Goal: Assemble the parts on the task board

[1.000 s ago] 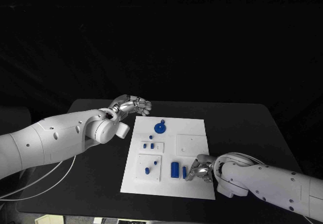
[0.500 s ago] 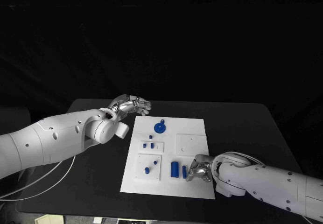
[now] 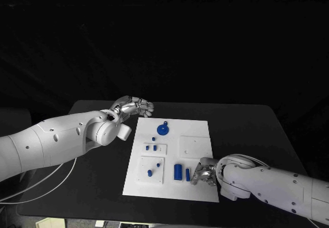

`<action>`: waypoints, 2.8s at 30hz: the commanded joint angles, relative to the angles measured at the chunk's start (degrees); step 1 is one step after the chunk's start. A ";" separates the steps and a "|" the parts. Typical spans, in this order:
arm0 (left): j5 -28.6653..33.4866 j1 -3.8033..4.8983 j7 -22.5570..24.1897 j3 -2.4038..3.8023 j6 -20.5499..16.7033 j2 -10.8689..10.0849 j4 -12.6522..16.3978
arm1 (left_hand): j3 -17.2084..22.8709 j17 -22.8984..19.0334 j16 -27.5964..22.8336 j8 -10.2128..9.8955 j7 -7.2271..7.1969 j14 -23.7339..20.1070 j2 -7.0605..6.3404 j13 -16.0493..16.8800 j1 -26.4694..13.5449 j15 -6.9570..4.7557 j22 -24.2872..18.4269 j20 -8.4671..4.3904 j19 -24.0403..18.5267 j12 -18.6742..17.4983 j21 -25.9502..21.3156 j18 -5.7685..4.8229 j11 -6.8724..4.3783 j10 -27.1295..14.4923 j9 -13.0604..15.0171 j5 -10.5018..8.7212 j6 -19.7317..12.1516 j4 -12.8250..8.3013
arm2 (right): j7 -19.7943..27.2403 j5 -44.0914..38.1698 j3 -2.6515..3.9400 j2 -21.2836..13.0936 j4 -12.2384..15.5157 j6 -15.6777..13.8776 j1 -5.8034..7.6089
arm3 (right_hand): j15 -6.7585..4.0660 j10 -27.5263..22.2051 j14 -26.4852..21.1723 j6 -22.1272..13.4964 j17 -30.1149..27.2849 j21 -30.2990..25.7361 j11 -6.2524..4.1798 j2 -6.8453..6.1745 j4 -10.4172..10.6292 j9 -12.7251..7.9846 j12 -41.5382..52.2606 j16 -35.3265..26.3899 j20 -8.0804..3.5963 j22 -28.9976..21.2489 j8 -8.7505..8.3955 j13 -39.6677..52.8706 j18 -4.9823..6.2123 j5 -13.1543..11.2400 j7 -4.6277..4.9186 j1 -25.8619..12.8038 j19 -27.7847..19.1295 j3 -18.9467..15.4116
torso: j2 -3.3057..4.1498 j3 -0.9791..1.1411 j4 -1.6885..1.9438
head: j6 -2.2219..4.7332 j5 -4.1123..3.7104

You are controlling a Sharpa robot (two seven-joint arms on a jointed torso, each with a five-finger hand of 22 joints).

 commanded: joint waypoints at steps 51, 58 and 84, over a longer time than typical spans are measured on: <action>0.14 0.04 0.28 0.01 0.93 0.22 0.02 | 0.17 0.34 -0.50 0.38 0.03 0.62 -0.14 -0.09 -0.12 0.03 0.18 0.07 0.04 0.00 -0.33 0.80 -0.08 -0.18 -0.11 -0.16 -0.50 0.14 | 1.50 -2.35 -0.03 0.56 -0.82 -1.77 -0.11 | -0.31 -0.22 0.06 -0.29 0.00 0.08 0.20 -0.10 1.98 0.22 -0.60 -0.48 0.05 0.76 -0.37 -0.29 3.29 -1.20 0.43 -2.61 0.02 2.40 | 0.00 0.04 -0.03 | 0.03 -0.02; 0.14 0.04 0.35 0.00 0.87 0.20 -0.10 | 0.17 0.37 -0.52 0.39 0.03 0.63 -0.15 -0.09 -0.12 0.03 0.19 0.07 0.04 0.00 -0.34 0.80 -0.08 -0.19 -0.11 -0.16 -0.50 0.15 | 5.09 4.44 0.10 -0.63 -0.63 -2.77 -0.11 | -0.23 -0.49 0.11 -0.44 -0.07 0.07 0.29 -3.07 1.88 0.14 -0.87 -0.57 0.30 0.71 -0.53 -0.55 3.29 2.11 0.52 -6.21 0.05 -1.54 | -0.03 0.05 -0.03 | 0.36 -0.02; 4.06 0.13 3.21 0.10 1.61 7.15 -16.08 | 0.14 0.17 -4.12 0.15 -0.17 -2.90 0.22 -0.57 -0.62 1.18 -0.07 1.18 -3.20 -0.53 -2.66 -0.10 -0.05 -1.57 -0.44 -0.16 -1.32 0.03 | 38.13 34.89 10.00 6.77 -32.89 -4.94 6.13 | 3.72 -16.22 -11.49 -10.24 -4.98 -11.86 4.29 -1.70 -0.23 0.08 -13.52 -12.06 3.34 -3.09 -4.34 -9.41 2.26 6.74 4.44 -2.11 -13.49 -10.07 | -5.34 -0.41 -1.11 | 12.30 -1.33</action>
